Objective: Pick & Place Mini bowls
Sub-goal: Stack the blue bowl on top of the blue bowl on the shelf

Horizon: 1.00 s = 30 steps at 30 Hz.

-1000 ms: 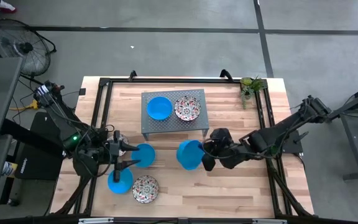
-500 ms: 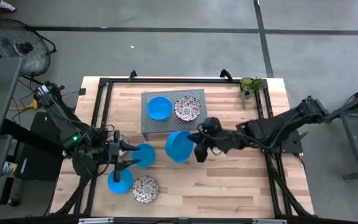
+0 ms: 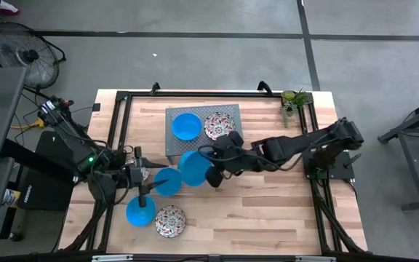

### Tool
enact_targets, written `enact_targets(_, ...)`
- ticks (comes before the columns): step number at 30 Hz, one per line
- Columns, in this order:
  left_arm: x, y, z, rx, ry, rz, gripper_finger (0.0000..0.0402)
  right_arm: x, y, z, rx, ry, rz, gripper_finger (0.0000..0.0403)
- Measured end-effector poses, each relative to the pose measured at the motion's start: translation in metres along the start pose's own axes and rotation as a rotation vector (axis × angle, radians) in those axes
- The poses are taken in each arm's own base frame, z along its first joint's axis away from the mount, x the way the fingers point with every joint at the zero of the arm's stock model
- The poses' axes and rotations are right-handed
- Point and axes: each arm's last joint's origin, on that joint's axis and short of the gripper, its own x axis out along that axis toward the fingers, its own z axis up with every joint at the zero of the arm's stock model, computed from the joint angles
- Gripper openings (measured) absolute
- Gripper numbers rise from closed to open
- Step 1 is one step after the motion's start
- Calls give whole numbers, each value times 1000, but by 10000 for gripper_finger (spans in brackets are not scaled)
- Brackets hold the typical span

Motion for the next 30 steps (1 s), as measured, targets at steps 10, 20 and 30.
enact_targets(10, 1, 3, 7, -33, -49, 92, 197, -6, 9, 8, -228, -277, -391, 0)
enact_targets(20, 16, 21, 16, -107, -89, 308, 197, -20, 27, 31, -377, -477, -610, 0)
enact_targets(30, 31, 39, 27, -159, -139, 367, 197, -19, 27, 37, -393, -490, -643, 0)
